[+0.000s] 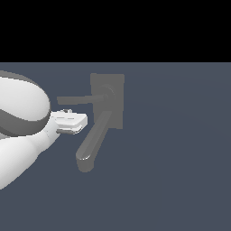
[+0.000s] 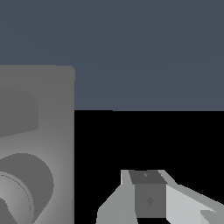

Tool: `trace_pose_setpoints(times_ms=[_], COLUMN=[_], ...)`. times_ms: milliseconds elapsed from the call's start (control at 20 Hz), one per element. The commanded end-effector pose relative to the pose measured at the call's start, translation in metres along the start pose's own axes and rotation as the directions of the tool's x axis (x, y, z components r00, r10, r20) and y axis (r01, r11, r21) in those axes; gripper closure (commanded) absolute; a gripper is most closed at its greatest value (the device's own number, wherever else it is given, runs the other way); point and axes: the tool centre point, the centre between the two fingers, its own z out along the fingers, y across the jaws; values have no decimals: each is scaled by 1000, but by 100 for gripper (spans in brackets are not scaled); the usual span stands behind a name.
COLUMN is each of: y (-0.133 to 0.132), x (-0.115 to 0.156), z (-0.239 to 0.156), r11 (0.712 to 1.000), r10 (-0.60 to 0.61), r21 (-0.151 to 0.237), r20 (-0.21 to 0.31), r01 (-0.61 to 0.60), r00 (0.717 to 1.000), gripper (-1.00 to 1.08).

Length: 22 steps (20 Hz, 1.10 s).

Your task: Turn on the faucet by rotating a designated handle.

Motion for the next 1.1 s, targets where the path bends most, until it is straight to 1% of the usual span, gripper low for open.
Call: trace_pose_setpoints(times_ms=[0,300,1000,1050], y=[-7,-8,0,0], x=[1,2,-62,-62], z=[2,2,2,2], r11=[1000,1000,1000,1000], r10=[-9,-9,-9,-9], r21=[11,14,14,14], r20=[-4,-5,-5,-5], r01=[9,9,9,9], r00=[1000,1000,1000,1000], gripper=[108,108,108,108])
